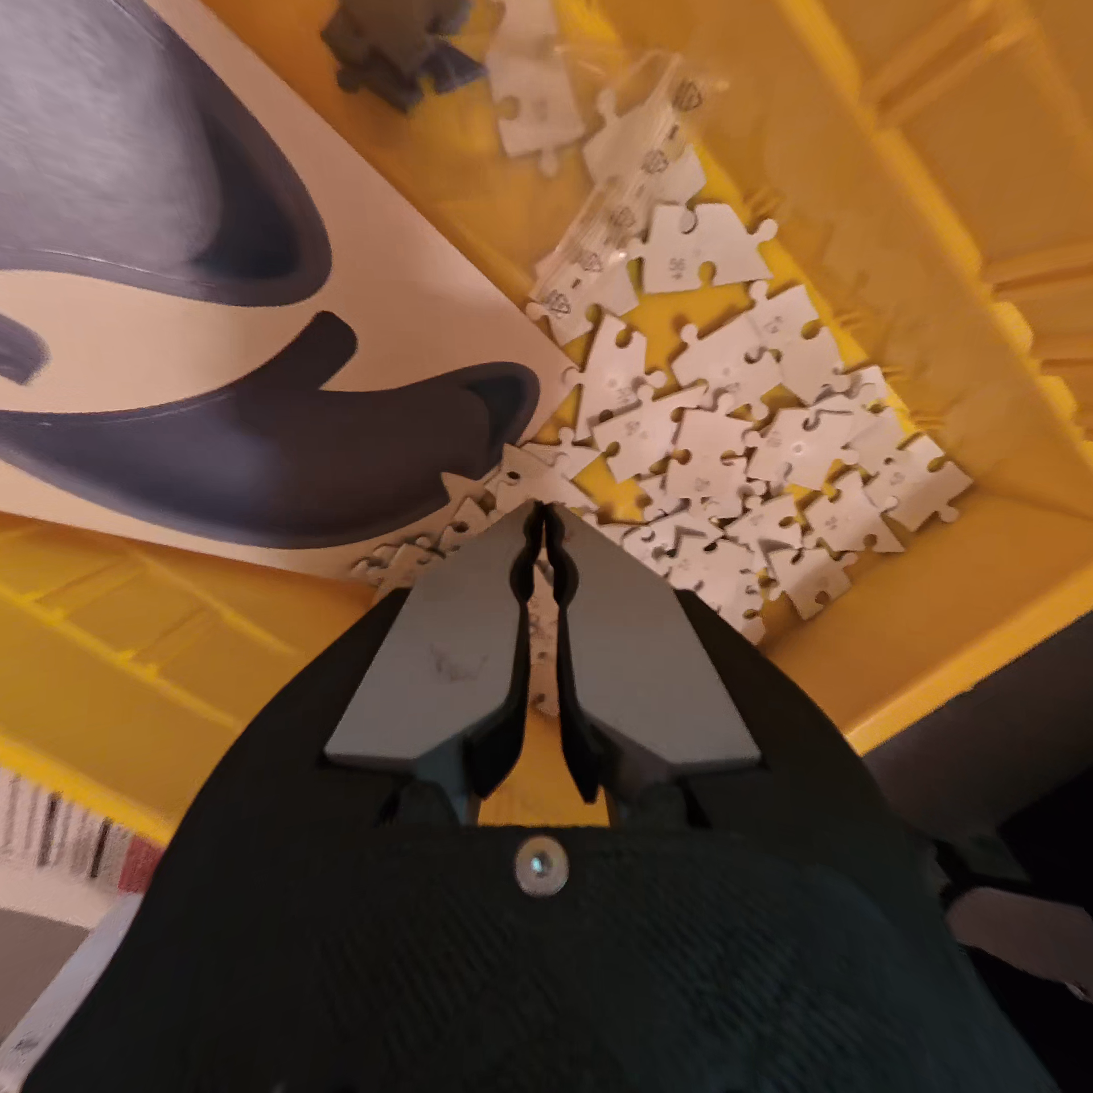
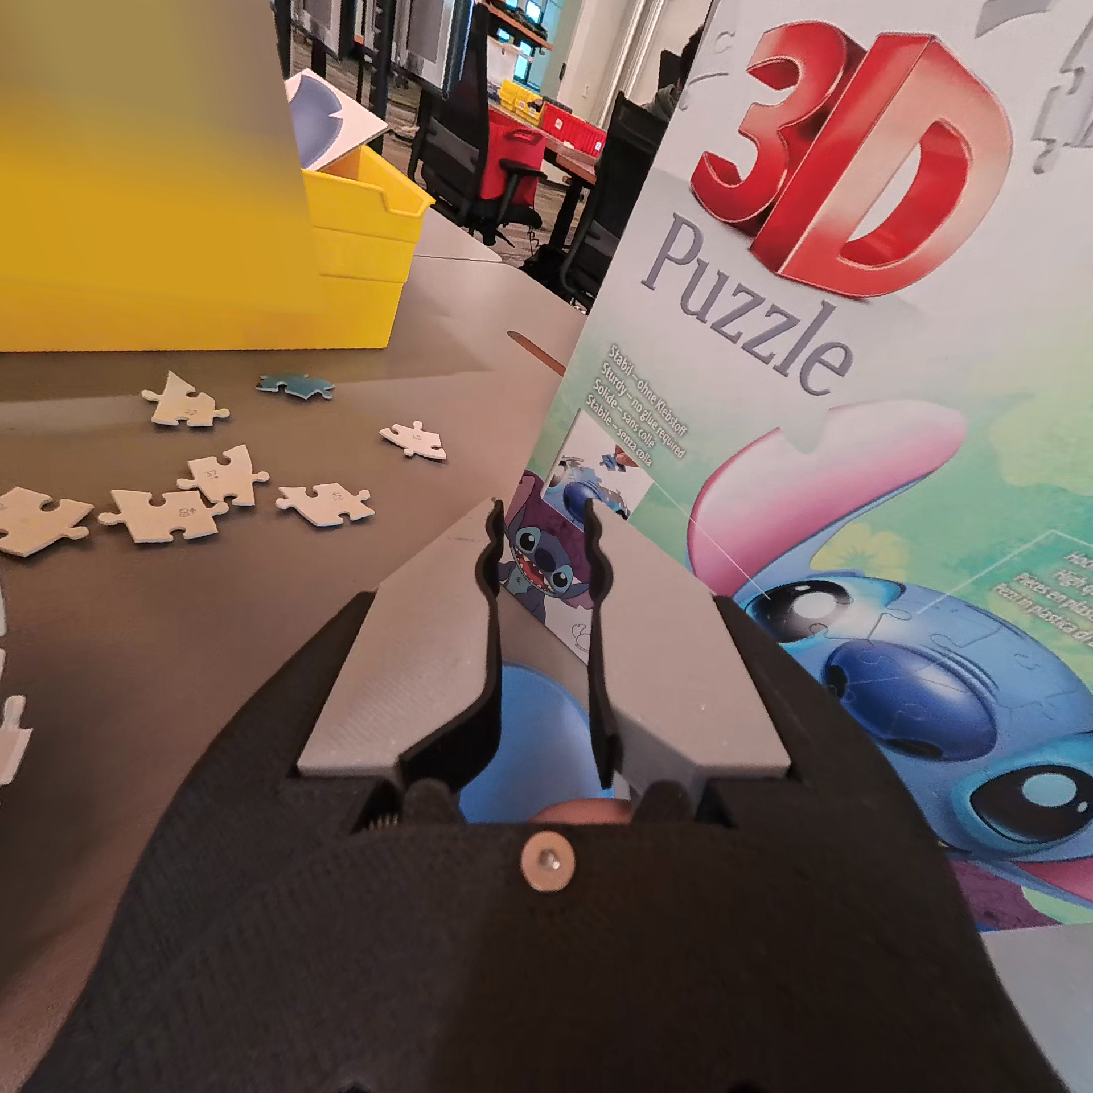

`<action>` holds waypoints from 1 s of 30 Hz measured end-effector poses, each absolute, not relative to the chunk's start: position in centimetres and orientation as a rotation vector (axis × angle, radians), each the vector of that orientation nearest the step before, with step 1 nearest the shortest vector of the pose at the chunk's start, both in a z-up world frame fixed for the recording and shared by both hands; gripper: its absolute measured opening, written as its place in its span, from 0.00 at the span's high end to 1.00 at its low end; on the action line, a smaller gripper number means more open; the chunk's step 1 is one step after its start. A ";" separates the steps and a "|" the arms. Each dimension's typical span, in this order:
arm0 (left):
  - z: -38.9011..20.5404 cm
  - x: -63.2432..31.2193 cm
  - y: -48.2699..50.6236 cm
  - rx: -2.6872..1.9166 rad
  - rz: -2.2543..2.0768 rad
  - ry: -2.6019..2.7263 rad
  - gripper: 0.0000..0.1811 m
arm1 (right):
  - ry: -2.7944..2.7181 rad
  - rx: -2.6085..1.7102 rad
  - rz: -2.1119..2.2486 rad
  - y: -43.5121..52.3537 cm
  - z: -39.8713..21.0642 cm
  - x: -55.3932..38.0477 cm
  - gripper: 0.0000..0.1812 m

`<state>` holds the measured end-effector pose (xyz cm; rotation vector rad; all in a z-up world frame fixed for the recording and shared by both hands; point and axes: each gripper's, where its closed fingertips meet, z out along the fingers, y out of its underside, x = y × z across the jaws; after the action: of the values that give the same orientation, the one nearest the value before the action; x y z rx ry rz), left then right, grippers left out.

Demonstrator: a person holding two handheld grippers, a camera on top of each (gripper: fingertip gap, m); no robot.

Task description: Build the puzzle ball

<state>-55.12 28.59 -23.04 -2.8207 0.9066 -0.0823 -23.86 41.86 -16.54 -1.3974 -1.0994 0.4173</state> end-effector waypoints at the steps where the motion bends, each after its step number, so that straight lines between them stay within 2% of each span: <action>1: -23.4 -54.8 28.3 -2.842 -0.123 0.902 0.99 | -1.099 -1.397 0.417 41.9 -16.5 -23.8 0.87; 3: -23.8 -55.2 28.6 -2.866 -0.078 0.861 0.75 | -1.097 -1.396 0.418 41.9 -16.5 -23.8 0.87; 9: -24.8 -55.5 27.9 -2.922 -0.030 0.880 0.83 | -1.100 -1.397 0.420 41.8 -16.5 -23.9 0.87; 11: -24.9 -55.3 27.7 -2.920 -0.030 0.898 0.81 | -1.099 -1.396 0.420 41.8 -16.5 -23.8 0.88; 16: -24.9 -55.5 27.4 -2.920 -0.002 0.952 0.86 | -1.102 -1.395 0.418 41.8 -16.5 -23.9 0.88; 30: -22.6 -56.7 27.4 -2.889 -0.097 0.857 0.86 | -1.110 -1.401 0.419 41.8 -16.7 -24.0 0.88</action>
<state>-56.74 27.37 -22.58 -2.8885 0.8574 -0.0968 -23.97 41.81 -16.73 -1.4007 -1.1102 0.4189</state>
